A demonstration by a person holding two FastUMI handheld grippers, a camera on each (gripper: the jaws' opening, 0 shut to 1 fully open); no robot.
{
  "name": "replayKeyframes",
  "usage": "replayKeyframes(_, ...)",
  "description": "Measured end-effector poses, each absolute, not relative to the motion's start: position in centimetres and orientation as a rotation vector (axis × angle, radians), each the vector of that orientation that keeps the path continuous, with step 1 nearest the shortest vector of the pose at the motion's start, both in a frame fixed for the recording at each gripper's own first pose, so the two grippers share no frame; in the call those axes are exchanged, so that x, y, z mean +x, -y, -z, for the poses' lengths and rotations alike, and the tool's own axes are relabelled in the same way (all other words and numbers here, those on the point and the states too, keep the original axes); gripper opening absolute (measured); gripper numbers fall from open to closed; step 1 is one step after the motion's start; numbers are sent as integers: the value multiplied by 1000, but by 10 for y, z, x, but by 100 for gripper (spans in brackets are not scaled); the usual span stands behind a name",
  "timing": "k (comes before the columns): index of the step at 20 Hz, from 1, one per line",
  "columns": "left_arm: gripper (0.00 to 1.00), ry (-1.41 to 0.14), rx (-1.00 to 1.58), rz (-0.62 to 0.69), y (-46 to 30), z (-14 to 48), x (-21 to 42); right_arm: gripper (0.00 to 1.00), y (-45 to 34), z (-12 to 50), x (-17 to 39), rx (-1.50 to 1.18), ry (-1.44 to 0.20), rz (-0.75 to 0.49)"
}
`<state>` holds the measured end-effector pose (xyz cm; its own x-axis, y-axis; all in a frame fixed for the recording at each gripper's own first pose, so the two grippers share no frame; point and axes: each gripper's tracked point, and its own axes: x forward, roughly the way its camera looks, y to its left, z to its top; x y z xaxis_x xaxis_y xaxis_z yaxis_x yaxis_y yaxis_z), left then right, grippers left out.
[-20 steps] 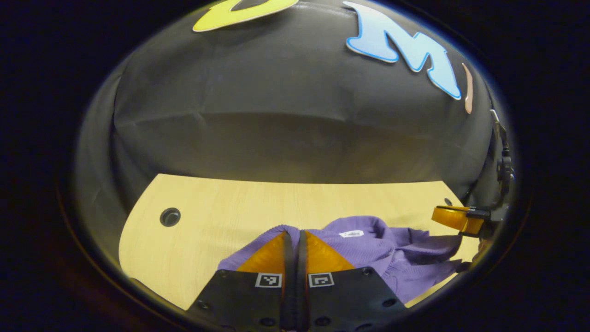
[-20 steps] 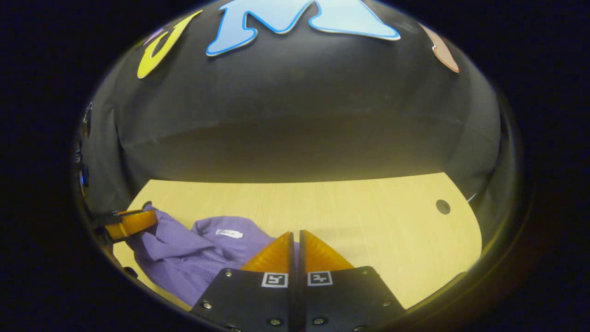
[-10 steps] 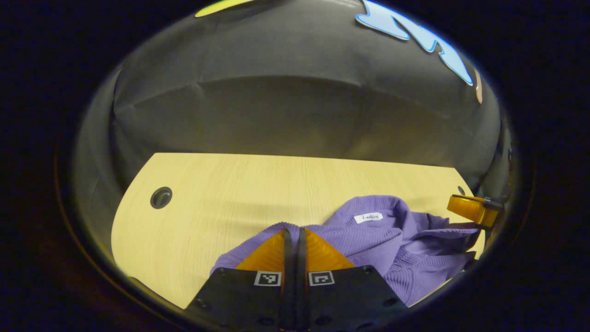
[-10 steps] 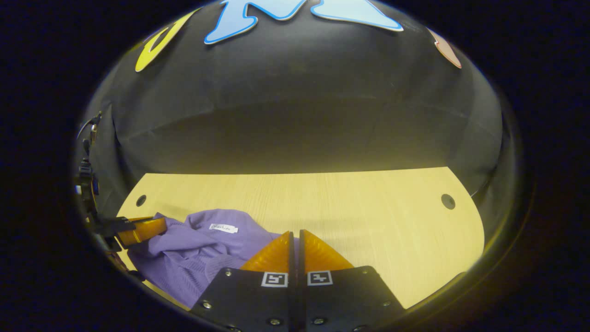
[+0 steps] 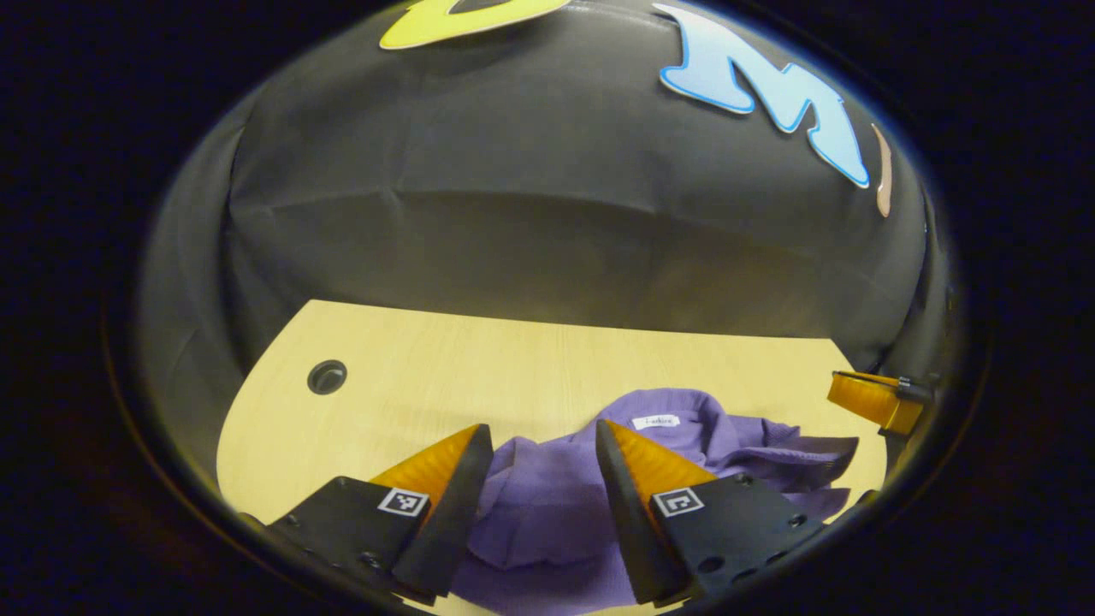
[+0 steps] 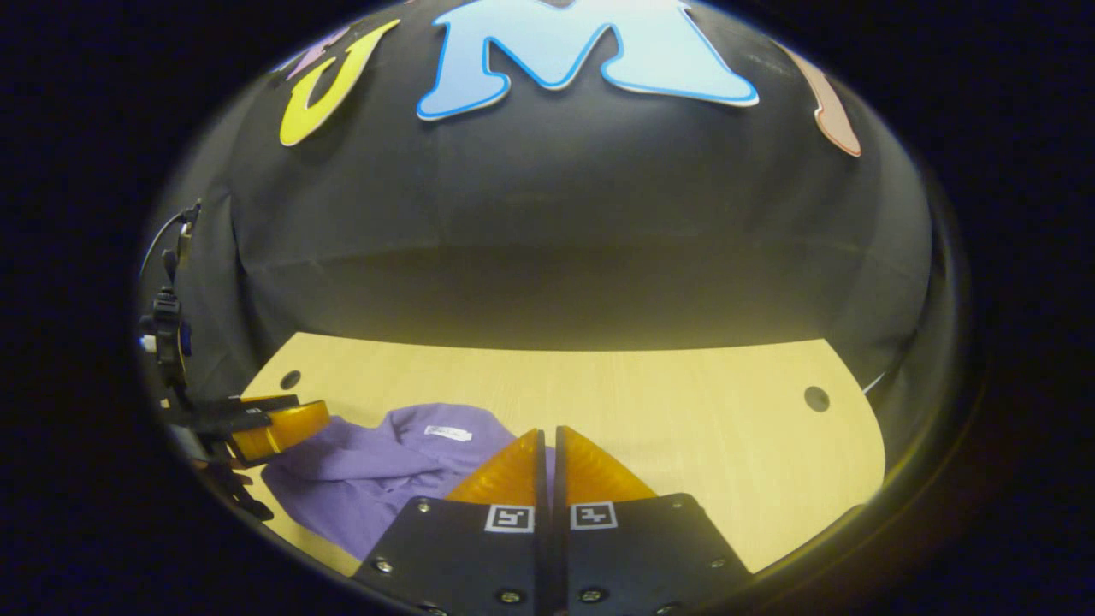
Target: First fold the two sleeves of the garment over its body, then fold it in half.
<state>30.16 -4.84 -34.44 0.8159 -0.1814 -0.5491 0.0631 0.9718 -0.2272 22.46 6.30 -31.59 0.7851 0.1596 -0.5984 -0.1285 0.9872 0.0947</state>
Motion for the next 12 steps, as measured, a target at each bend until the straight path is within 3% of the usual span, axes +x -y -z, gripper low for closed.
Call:
replayKeyframes(1,80,-591,-197,134,49,335,293,1,-62,309,219,51,-639,-158)
replayKeyframes(12,79,-410,-139,160,71,202,142,1,-41,191,98,107,-458,-188)
